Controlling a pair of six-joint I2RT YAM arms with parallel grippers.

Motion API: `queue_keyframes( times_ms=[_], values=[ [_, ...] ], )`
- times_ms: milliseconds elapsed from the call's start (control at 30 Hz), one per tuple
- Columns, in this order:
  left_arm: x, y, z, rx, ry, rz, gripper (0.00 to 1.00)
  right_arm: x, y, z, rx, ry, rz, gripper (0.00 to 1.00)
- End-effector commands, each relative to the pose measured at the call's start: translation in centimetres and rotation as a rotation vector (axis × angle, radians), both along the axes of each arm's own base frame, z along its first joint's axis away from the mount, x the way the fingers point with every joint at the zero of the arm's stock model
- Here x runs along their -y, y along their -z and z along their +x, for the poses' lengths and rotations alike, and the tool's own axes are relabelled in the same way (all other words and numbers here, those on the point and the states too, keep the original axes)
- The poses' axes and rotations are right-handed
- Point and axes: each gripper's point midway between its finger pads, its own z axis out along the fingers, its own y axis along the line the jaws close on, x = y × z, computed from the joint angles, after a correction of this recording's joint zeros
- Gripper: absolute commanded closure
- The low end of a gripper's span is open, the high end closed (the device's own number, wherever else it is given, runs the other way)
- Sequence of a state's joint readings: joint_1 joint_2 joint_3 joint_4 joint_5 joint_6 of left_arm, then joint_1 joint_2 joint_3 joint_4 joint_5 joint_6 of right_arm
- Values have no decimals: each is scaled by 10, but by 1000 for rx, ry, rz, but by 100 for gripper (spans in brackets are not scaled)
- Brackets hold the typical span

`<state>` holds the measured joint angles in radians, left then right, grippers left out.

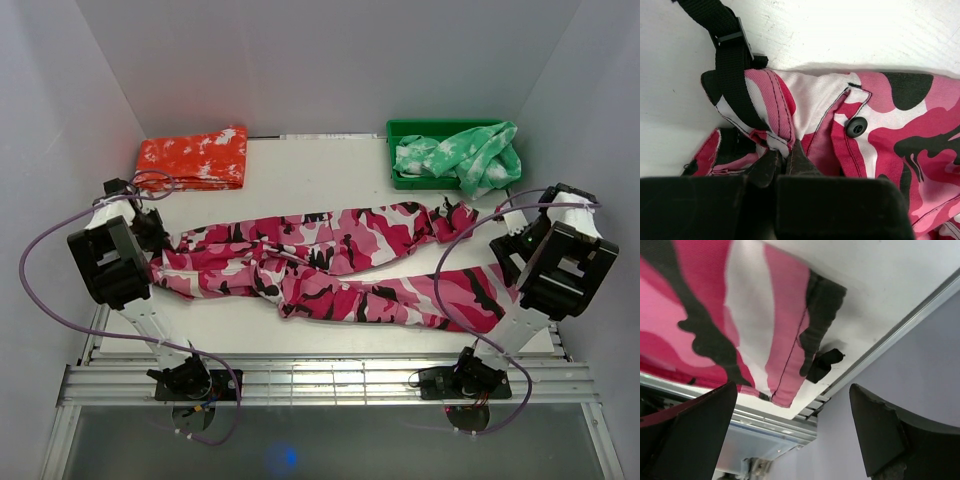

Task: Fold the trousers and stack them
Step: Flatten the trousers out

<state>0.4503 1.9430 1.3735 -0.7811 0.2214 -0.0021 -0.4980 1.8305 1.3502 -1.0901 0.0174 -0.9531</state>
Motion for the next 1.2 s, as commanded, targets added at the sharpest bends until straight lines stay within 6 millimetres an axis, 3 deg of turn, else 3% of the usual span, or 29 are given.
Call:
queue_keyframes(
  times_ms=[0,33,100,133,167,267,300,367,400,433,500,533,567,633,700,733,900,933,967,1067,1167],
  values=[
    [-6,-18,-1,17,41,20,95,-24,-48,-11,72,-233,100,2],
    [-1,-24,0,33,62,-4,90,-30,-53,-16,79,-274,118,2],
    [11,-49,4,123,154,-34,67,-41,-56,-33,104,-348,129,4],
    [28,-65,10,204,222,-94,58,-43,-55,-38,120,-442,126,4],
    [33,-90,12,281,267,-77,47,-52,-48,-54,124,-477,124,4],
    [59,-138,15,469,474,-55,35,-59,-40,-67,172,-623,93,3],
    [67,-146,15,500,529,-37,23,-65,-24,-81,145,-649,115,3],
    [96,-157,14,561,708,-5,21,-58,-15,-77,178,-713,42,2],
    [111,-168,8,599,782,1,21,-61,0,-86,160,-723,47,2],
    [139,-171,3,643,940,12,21,-53,5,-74,197,-733,-7,2],
    [178,-170,-18,668,1099,-5,21,-51,17,-72,205,-737,-22,2],
    [215,-165,-31,673,1231,-28,21,-51,22,-70,208,-734,-18,2],
    [232,-148,-47,643,1331,-25,22,-50,24,-63,230,-726,-19,2],
    [273,-136,-73,638,1512,-25,23,-52,27,-61,231,-720,1,3],
    [288,-115,-88,618,1601,-11,23,-55,32,-63,217,-727,25,10],
    [305,-111,-100,617,1663,-25,24,-57,37,-68,201,-735,39,14],
    [352,-86,-130,616,1810,-40,24,-65,48,-90,143,-767,70,45],
    [360,-76,-144,592,1858,-44,24,-66,48,-92,140,-765,73,51],
    [366,-72,-145,605,1876,-34,24,-66,46,-90,144,-760,75,65],
    [374,-47,-164,562,1933,-1,24,-68,34,-83,157,-717,94,92],
    [381,-28,-170,542,1949,35,24,-72,22,-79,167,-676,125,92]
  ],
)
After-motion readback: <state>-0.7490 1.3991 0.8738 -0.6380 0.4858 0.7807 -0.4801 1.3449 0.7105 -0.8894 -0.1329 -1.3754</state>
